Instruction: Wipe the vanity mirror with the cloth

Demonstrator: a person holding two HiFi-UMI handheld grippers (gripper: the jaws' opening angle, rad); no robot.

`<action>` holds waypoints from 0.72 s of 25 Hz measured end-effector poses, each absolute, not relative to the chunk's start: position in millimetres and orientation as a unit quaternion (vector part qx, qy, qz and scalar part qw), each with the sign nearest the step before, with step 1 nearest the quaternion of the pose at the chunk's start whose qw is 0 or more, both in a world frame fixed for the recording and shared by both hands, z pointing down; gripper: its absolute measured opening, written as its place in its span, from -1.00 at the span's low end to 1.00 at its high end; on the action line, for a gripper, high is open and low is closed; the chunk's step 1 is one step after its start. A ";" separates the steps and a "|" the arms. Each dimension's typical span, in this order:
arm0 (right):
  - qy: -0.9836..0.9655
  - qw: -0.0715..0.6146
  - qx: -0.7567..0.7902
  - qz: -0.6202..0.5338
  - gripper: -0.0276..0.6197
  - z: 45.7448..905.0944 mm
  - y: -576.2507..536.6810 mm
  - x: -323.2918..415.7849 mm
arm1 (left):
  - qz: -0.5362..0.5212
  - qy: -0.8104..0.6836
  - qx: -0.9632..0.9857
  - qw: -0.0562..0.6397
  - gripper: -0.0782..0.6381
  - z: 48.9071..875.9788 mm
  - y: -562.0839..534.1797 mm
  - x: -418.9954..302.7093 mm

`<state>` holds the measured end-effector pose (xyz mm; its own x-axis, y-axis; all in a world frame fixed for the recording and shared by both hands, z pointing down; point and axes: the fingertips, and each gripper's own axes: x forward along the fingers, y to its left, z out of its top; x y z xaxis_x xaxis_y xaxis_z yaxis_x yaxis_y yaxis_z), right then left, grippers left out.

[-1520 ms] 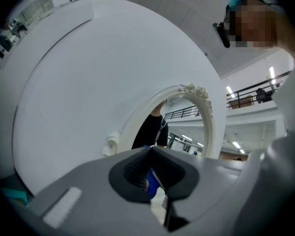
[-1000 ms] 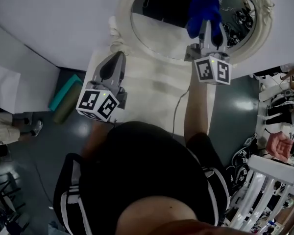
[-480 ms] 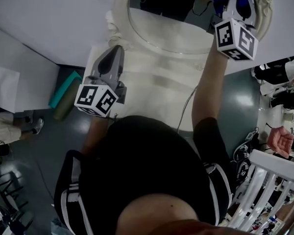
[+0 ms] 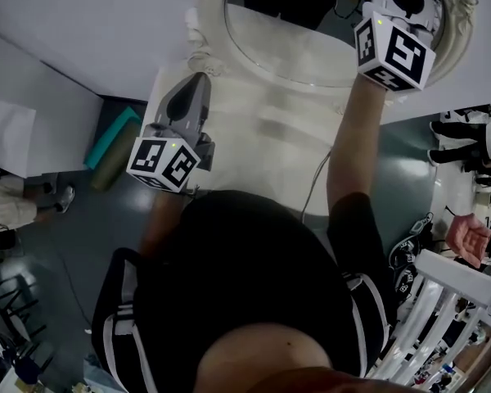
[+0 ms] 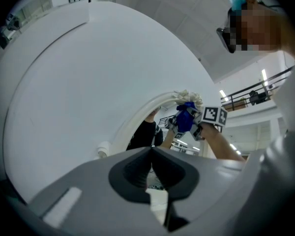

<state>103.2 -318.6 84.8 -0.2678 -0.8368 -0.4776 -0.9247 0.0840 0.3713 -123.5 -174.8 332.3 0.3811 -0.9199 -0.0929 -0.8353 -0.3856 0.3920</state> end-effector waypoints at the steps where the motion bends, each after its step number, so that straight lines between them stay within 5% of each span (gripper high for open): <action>1: 0.732 0.065 -0.600 0.317 -0.76 85.1 -319.0 99.0 | -0.149 -0.536 0.819 0.143 -0.75 332.9 -174.6 -123.5; 18: 0.742 -0.114 -0.484 0.449 -0.76 195.7 -332.1 -52.6 | -0.156 -0.570 0.792 0.154 -0.75 344.5 -173.1 -159.9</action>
<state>-52.6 -332.1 195.7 -0.5046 -0.8214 -0.2658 -0.6165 0.1273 0.7770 -159.9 -173.1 344.5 0.3026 -0.9504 -0.0713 -0.8545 -0.3037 0.4214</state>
